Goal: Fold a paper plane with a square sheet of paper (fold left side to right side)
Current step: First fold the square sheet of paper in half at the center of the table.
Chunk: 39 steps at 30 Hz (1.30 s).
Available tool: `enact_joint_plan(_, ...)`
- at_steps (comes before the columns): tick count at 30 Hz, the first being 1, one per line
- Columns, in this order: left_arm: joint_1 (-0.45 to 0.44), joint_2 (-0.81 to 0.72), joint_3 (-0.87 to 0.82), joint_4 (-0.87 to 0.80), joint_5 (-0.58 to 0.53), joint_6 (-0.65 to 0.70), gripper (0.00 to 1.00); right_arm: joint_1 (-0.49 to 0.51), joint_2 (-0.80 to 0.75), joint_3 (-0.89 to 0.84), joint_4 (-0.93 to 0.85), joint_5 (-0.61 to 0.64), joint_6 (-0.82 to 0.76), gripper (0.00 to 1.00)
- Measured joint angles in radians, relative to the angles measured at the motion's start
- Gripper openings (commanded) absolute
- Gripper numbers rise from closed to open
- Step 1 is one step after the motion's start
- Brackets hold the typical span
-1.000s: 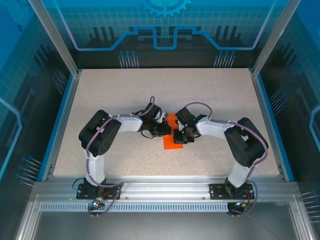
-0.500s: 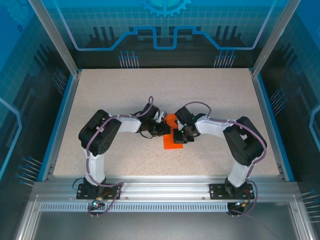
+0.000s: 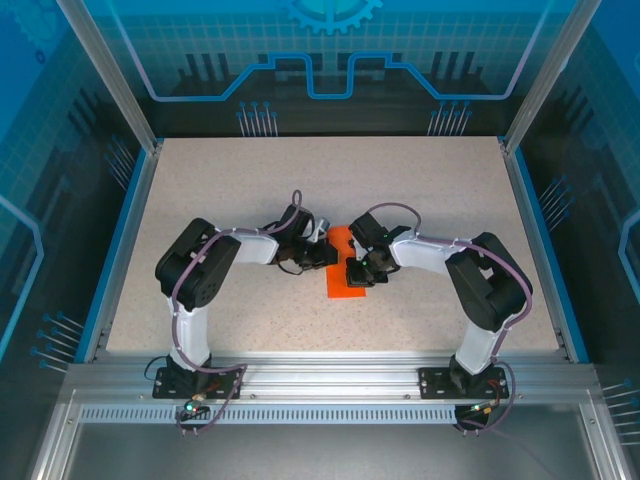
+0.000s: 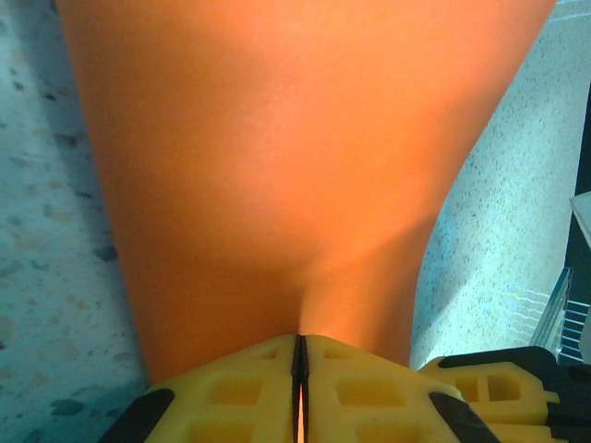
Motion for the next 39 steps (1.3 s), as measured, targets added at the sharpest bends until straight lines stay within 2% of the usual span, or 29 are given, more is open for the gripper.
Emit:
enact_joint_plan(13, 0.041, 0.035, 0.071, -0.036, -0.042, 0.006, 0.12, 0.0, 0.0, 0.0, 0.0, 0.0, -0.003, 0.08)
enact_joint_plan(39, 0.061, 0.155, 0.296, -0.222, -0.003, 0.011, 0.15, 0.0, 0.001, 0.0, 0.0, 0.0, -0.01, 0.07)
